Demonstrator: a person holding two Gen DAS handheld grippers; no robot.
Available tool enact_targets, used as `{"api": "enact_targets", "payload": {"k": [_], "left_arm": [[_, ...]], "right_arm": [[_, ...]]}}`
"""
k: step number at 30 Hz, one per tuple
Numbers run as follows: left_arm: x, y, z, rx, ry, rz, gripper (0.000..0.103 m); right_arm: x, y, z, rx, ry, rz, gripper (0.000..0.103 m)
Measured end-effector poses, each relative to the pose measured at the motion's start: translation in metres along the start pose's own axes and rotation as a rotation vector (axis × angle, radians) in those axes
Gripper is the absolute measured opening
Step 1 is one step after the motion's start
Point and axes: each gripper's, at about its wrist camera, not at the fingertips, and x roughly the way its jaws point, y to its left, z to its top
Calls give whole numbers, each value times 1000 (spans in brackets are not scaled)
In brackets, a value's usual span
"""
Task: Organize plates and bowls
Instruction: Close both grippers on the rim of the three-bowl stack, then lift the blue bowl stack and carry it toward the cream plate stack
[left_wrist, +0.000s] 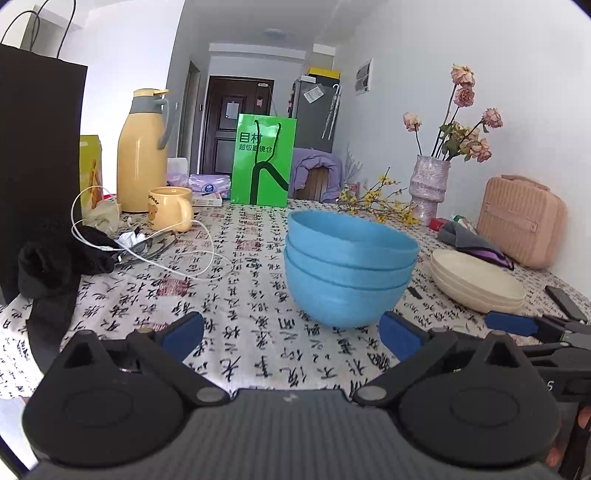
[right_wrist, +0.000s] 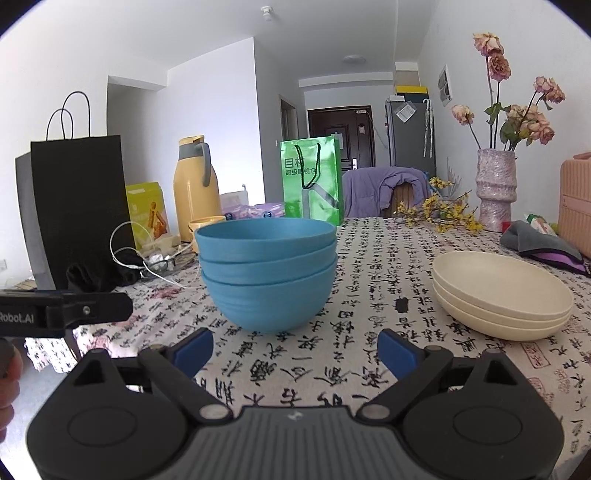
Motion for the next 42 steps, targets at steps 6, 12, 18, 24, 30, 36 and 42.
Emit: {"api": "enact_targets", "payload": {"k": [6,12,18,24,30,36,42], "left_arm": [[19,10,31,-40,17,-75,103],[52,17,66,-83,57,-115,103],[99,26,89,-158,194,-184,103],[150,38,91,-243,348,-235,95],[188,50,85,-333,464,-258,80],[210,47,76,-338,561,-278,67],[217,50,78,-329,584,-303,61]], "right_arm": [[15,-5,25,20,-21,6,96],[41,-26,60,85,-20,18,96],[81,-50,83,231,78,55,96],[127,-67,86,389,225,134,95],[165,-80,81,506,365,185,92],[186,-85,70,606,472,243,83],[196,-92,66,666,505,274,76]]}}
